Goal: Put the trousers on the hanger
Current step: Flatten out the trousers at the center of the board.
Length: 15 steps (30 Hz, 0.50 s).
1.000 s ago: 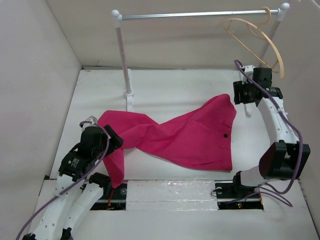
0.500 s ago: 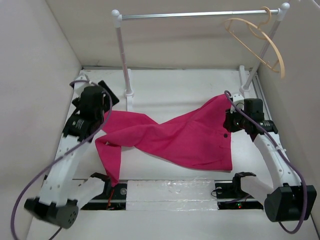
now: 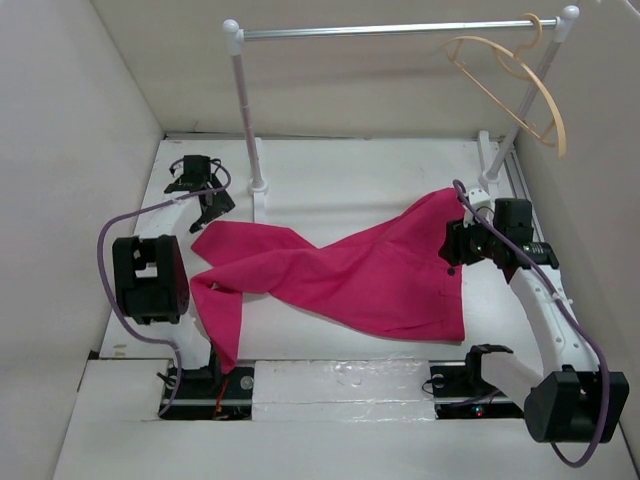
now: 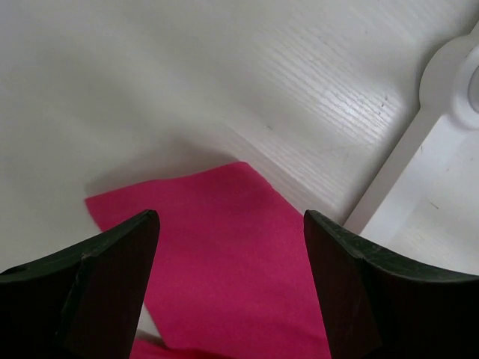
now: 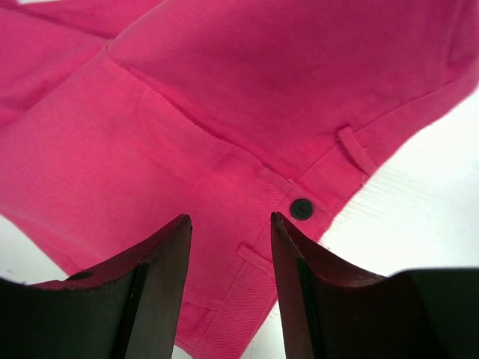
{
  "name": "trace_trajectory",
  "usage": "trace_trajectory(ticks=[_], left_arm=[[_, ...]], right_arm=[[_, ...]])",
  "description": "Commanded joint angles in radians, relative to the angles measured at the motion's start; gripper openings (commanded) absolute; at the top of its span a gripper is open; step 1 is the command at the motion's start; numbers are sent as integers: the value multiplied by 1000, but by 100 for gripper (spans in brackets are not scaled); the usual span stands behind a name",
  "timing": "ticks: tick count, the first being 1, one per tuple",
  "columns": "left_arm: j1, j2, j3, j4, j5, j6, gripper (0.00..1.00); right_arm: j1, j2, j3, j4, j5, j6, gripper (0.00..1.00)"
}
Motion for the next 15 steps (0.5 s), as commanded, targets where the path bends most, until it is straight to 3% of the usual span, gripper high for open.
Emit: trace_trajectory(ticks=[1, 6, 11, 12, 13, 15], left_arm=[[-9, 37, 67, 61, 67, 13, 74], [-57, 152, 78, 55, 23, 17, 75], [-58, 253, 63, 29, -69, 17, 63], [-58, 275, 58, 30, -71, 25, 57], [-58, 282, 57, 27, -77, 28, 39], [-58, 292, 50, 29, -84, 32, 16]], right_arm=[[-3, -23, -34, 50, -86, -16, 52], [-3, -26, -58, 52, -103, -27, 55], [-3, -41, -66, 56, -93, -22, 61], [-3, -44, -65, 56, -86, -19, 62], [-3, -47, -63, 55, -85, -19, 64], [-3, -47, -65, 50, -77, -5, 68]])
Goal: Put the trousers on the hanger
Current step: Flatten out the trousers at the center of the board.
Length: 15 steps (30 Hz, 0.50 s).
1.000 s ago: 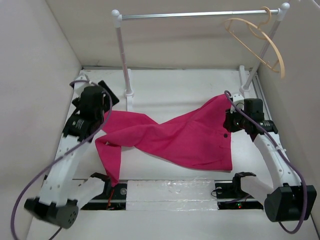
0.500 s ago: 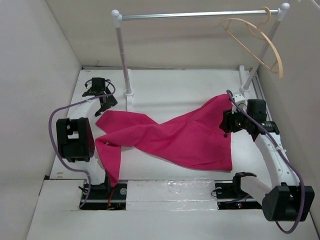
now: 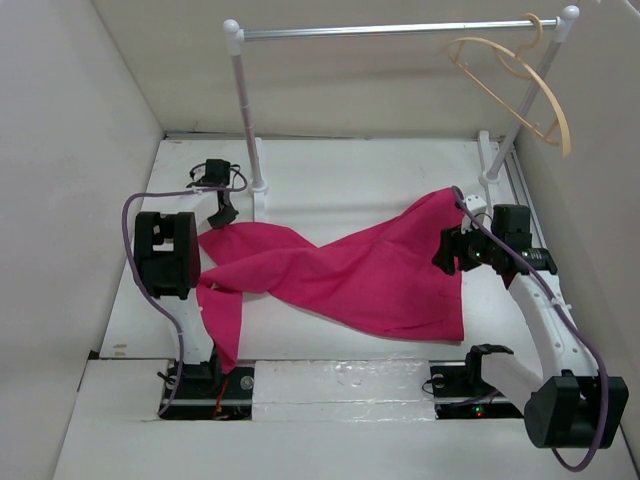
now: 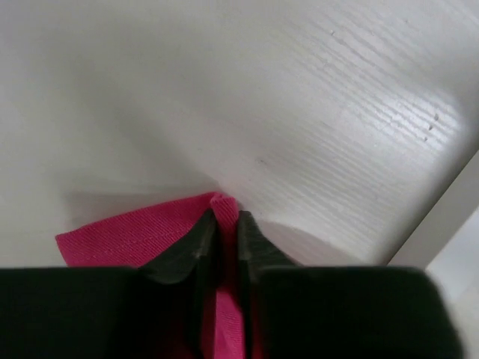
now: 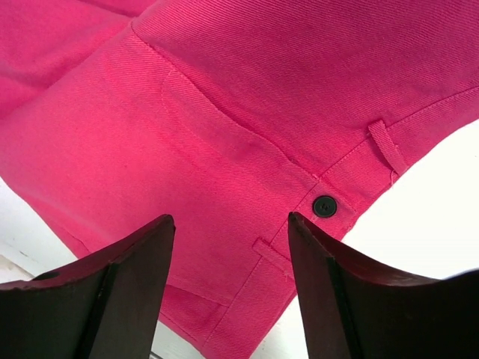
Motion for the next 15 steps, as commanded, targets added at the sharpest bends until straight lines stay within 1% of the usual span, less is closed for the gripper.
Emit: trace_trajectory(ticks=[1, 3, 4, 5, 6, 7, 9, 10, 11, 12, 15], left_arm=[[6, 51, -13, -27, -19, 4, 0], [25, 24, 1, -47, -36, -22, 0], [65, 1, -1, -44, -22, -26, 0], [91, -28, -4, -33, -18, -32, 0], [119, -94, -4, -24, -9, -49, 0], [178, -130, -1, -13, 23, -49, 0], [228, -214, 19, -10, 53, -77, 0], [248, -236, 45, -16, 95, -92, 0], [262, -254, 54, -16, 113, -101, 0], [262, -298, 61, 2, 116, -111, 0], [253, -360, 67, 49, 149, -147, 0]], right_arm=[[-3, -14, -9, 34, -4, 6, 69], [-3, -11, -20, 29, 5, 26, 72], [-3, -7, -25, 21, 16, 38, 73], [-3, -3, -38, 21, 16, 43, 73], [-3, 0, -45, 23, 14, 46, 73], [-3, 4, -51, 21, 20, 51, 74], [-3, 13, -71, 24, 42, 66, 74], [-13, 17, -77, 34, 68, 69, 74], [-13, 21, -83, 38, 77, 84, 74], [-32, 33, -95, 43, 80, 94, 75], [-75, 78, -120, 83, 57, 121, 76]])
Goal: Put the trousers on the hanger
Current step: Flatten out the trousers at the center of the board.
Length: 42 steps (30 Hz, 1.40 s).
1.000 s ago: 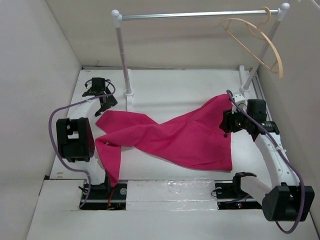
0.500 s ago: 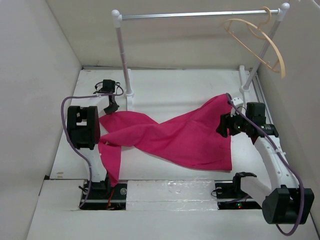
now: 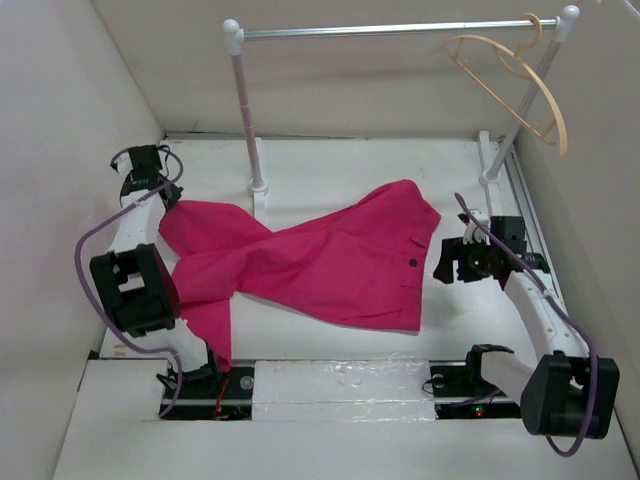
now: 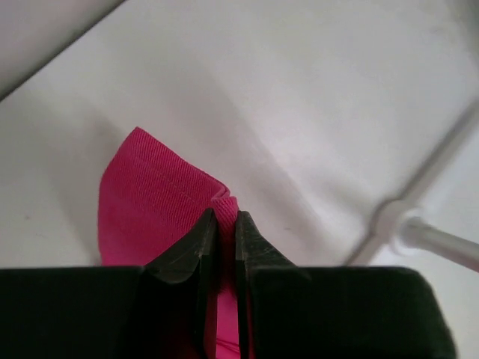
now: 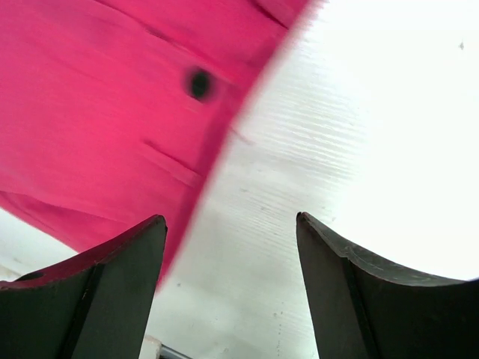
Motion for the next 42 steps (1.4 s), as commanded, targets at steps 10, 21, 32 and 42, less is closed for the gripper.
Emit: trace_trajectory(ticks=[10, 21, 32, 42], left_arm=[[-23, -33, 48, 82, 68, -101, 0], [-23, -18, 55, 117, 74, -129, 0], [-14, -25, 101, 90, 28, -139, 0], [83, -94, 140, 77, -61, -167, 0]], right_arm=[[49, 281, -32, 180, -219, -22, 78], [137, 269, -223, 316, -169, 102, 60], [59, 273, -158, 294, -304, 45, 0], [-274, -82, -82, -137, -109, 7, 0]])
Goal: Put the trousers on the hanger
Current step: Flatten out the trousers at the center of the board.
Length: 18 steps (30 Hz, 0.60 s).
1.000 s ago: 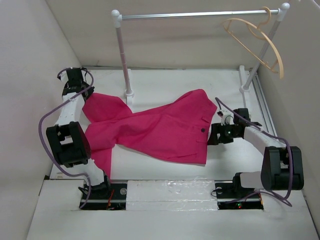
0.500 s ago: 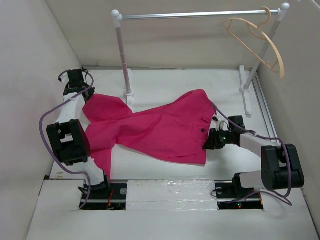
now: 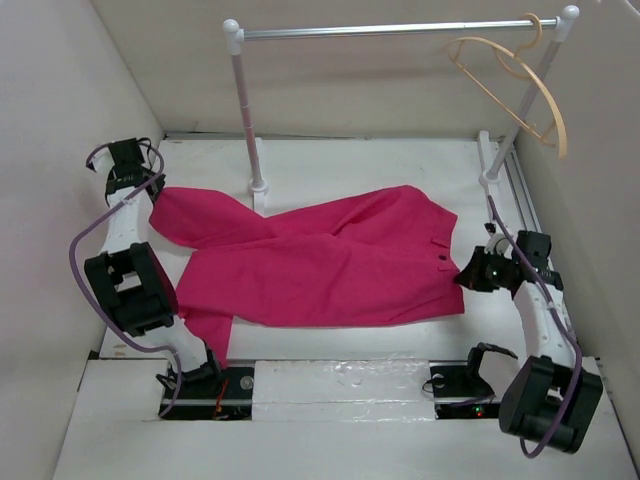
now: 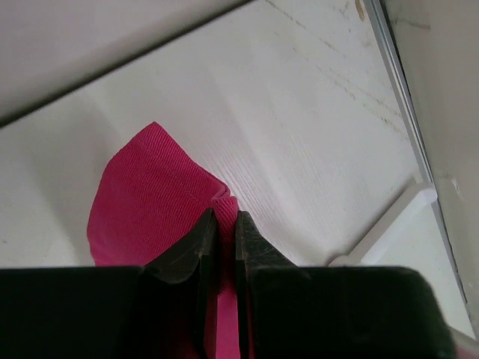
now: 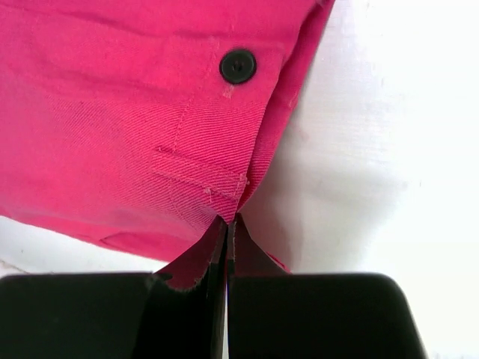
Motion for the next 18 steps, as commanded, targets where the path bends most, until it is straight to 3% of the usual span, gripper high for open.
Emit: trace_trajectory(ticks=[1, 7, 9, 14, 15, 16, 17, 18], left_arm=[[10, -82, 81, 26, -82, -14, 0], [50, -3, 158, -22, -128, -15, 0], [65, 34, 171, -16, -101, -37, 0], [80, 142, 305, -7, -21, -40, 0], [80, 149, 302, 7, 72, -13, 0], [90, 157, 314, 0, 89, -14, 4], [90, 175, 319, -28, 97, -12, 10], [76, 182, 319, -30, 115, -2, 31]], right_arm=[[-20, -57, 2, -154, 65, -9, 0], [-22, -94, 66, -352, 201, -54, 0], [-10, -79, 79, -386, 166, -75, 0], [9, -39, 132, -352, 178, -101, 0], [9, -28, 154, -334, 178, -103, 8], [21, -13, 178, -323, 181, -112, 34], [21, 27, 206, -314, 186, -115, 43], [21, 48, 259, -293, 177, -118, 50]])
